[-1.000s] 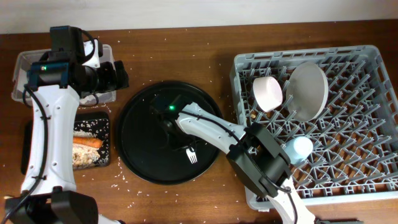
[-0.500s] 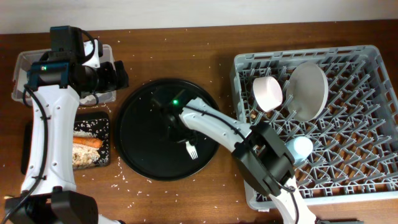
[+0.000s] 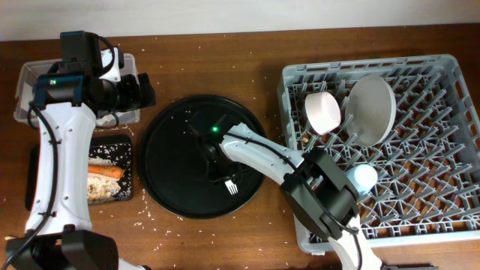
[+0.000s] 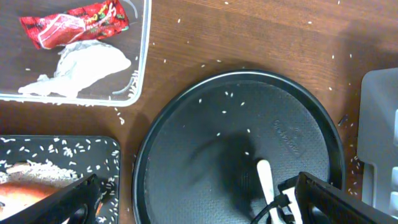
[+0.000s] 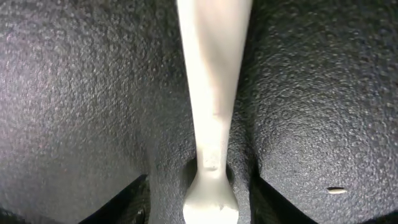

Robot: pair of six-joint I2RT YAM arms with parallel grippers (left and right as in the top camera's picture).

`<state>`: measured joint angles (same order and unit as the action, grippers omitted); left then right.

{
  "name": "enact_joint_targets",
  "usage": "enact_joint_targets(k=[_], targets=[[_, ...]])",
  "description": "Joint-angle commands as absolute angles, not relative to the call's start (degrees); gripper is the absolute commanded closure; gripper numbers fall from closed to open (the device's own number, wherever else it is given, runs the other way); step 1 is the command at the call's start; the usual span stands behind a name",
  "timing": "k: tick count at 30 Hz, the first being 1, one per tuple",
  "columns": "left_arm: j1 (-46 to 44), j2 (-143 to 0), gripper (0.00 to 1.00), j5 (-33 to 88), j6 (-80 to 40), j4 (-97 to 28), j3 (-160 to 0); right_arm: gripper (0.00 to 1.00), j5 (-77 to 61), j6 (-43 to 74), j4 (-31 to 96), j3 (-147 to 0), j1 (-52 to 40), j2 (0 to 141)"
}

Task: Sort waste into correct bins and load items into the dishwasher rack
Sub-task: 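Grasp the white plastic fork on the tray with the right gripper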

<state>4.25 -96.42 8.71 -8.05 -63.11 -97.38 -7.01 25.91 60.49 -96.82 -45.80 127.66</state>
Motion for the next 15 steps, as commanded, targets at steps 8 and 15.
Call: enact_joint_targets(k=[8, 15], targets=[[4.3, -96.1, 0.01, 8.5, -8.1, -63.0, -97.2, 0.87, -10.1, 28.2, 63.5, -94.9, -46.0, 128.0], [4.3, -96.1, 0.01, 8.5, -8.1, -63.0, -97.2, 0.96, -10.3, 28.1, 65.2, -97.4, -44.2, 127.7]])
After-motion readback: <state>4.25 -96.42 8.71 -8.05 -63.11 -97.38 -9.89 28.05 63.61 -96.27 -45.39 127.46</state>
